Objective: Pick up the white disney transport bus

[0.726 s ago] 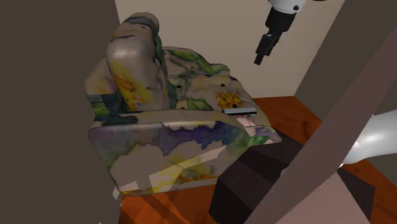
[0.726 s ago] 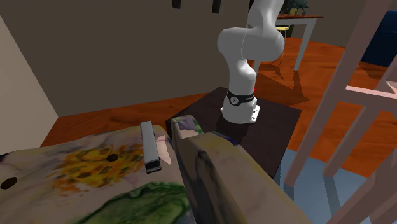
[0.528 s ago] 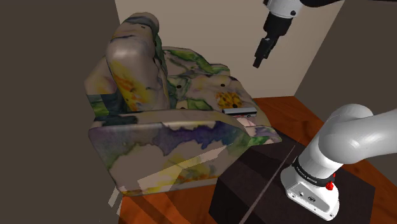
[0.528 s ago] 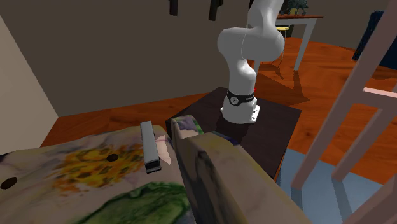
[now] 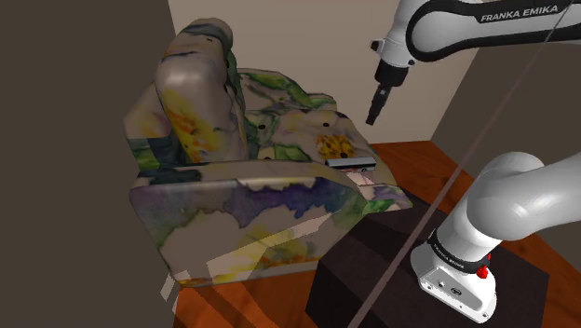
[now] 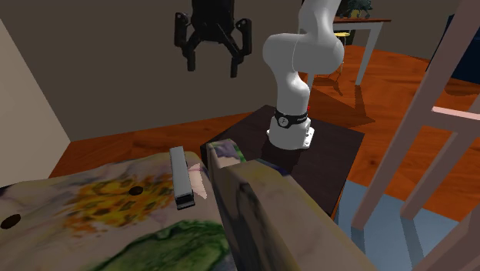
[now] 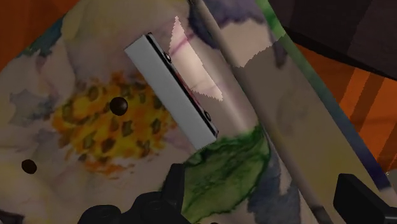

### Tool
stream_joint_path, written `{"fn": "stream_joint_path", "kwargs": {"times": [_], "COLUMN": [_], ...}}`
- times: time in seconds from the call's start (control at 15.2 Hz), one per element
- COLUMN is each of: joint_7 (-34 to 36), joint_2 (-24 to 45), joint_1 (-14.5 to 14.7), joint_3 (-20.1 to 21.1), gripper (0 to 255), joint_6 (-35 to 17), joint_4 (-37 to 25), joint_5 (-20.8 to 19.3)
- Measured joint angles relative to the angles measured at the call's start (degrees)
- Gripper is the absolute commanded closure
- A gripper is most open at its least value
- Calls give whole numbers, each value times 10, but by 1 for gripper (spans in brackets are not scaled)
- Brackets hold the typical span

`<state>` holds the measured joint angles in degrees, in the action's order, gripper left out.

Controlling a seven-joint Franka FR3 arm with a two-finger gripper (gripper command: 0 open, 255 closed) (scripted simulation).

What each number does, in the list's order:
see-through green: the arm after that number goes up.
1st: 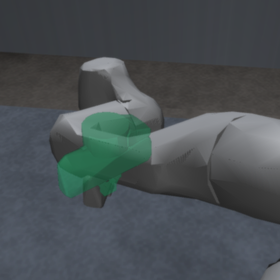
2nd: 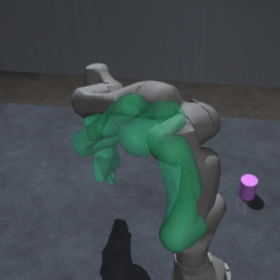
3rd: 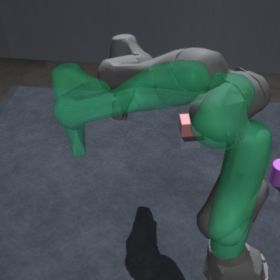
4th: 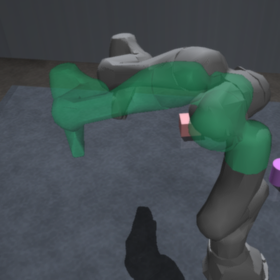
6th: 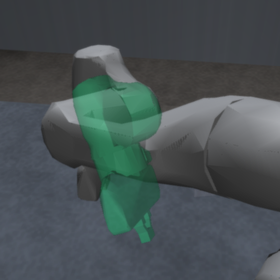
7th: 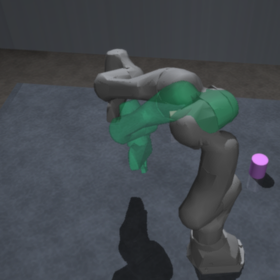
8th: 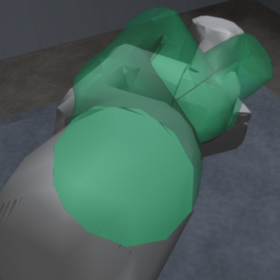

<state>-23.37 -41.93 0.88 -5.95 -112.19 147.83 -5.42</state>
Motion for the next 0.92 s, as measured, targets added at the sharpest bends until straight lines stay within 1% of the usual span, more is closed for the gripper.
{"fn": "stream_joint_path", "kwargs": {"times": [0.33,0.53,0.66,0.92], "joint_7": [-86,-140,-175,-255], "joint_2": [66,118,162,256], "joint_1": [7,12,20,38], "joint_3": [-50,-80,-100,-136], "gripper": [0,0,0,0], "joint_6": [-83,-140,-180,-249], "joint_4": [30,42,45,32], "joint_5": [-18,-25,-24,-8]}}
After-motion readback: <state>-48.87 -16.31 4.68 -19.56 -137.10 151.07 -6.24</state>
